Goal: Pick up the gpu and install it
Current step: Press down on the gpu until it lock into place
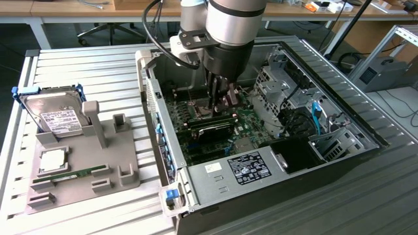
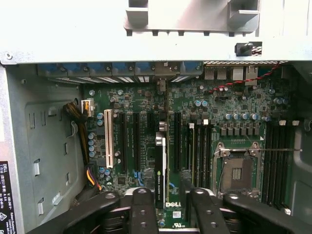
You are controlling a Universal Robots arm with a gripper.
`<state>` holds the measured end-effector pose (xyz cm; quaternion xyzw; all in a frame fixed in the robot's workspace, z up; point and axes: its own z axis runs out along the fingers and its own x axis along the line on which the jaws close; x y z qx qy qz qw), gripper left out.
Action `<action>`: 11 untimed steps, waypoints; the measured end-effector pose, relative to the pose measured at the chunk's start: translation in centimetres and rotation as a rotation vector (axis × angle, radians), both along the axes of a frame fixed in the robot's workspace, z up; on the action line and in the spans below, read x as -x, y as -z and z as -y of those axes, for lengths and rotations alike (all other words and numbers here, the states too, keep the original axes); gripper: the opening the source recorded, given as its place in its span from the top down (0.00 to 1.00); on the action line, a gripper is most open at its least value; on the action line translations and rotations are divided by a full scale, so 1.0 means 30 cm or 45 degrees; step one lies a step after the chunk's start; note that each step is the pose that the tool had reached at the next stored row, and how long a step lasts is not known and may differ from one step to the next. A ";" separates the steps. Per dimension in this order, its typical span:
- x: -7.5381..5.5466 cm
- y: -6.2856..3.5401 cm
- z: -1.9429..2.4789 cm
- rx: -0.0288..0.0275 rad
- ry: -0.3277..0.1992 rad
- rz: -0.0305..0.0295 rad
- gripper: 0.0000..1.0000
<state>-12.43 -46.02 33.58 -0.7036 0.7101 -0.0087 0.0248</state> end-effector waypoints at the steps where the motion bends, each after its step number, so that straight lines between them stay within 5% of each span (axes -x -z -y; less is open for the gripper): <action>1: 0.000 0.000 0.000 0.0000 0.000 0.0000 0.73; 2: 0.000 0.000 0.000 0.0000 0.000 0.0001 0.85; 4: 0.000 0.000 0.000 0.0000 0.000 0.0000 0.89; 11: 0.000 0.021 0.000 0.0000 0.000 0.0000 0.89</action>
